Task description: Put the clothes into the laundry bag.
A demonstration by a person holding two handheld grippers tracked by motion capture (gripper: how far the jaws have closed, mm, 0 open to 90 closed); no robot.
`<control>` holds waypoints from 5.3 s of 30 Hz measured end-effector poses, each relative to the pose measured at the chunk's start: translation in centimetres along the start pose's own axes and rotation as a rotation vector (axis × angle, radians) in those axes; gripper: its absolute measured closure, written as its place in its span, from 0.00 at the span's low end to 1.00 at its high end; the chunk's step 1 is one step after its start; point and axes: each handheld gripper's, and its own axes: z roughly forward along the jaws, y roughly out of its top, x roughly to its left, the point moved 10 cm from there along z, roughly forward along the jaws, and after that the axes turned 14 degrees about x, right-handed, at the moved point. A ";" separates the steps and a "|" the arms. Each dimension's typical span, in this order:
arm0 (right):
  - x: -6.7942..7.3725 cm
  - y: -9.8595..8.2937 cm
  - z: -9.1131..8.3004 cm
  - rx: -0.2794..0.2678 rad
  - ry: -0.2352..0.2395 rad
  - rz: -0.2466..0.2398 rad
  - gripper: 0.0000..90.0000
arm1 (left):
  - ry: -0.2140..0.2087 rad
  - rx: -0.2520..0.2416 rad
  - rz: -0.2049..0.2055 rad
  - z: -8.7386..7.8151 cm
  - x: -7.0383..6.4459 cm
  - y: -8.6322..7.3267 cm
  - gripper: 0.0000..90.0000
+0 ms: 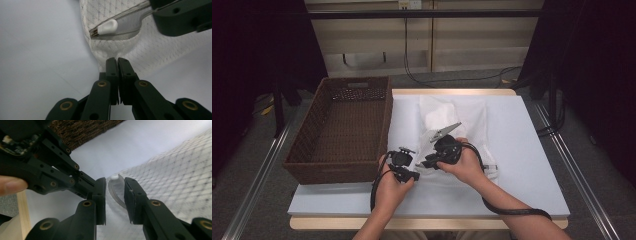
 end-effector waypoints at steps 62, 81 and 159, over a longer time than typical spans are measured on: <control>-1.1 -0.4 -2.2 -0.034 0.039 0.104 0.96 | -0.041 -0.135 0.054 -0.4 -0.9 3.6 0.61; -1.3 -0.4 -2.9 -0.041 0.030 0.103 0.96 | -0.055 -0.155 0.073 -1.2 -1.1 4.2 0.54; -0.6 0.5 -2.4 -0.078 0.106 0.128 0.96 | -0.132 -0.127 -0.054 -2.9 -0.9 3.7 0.99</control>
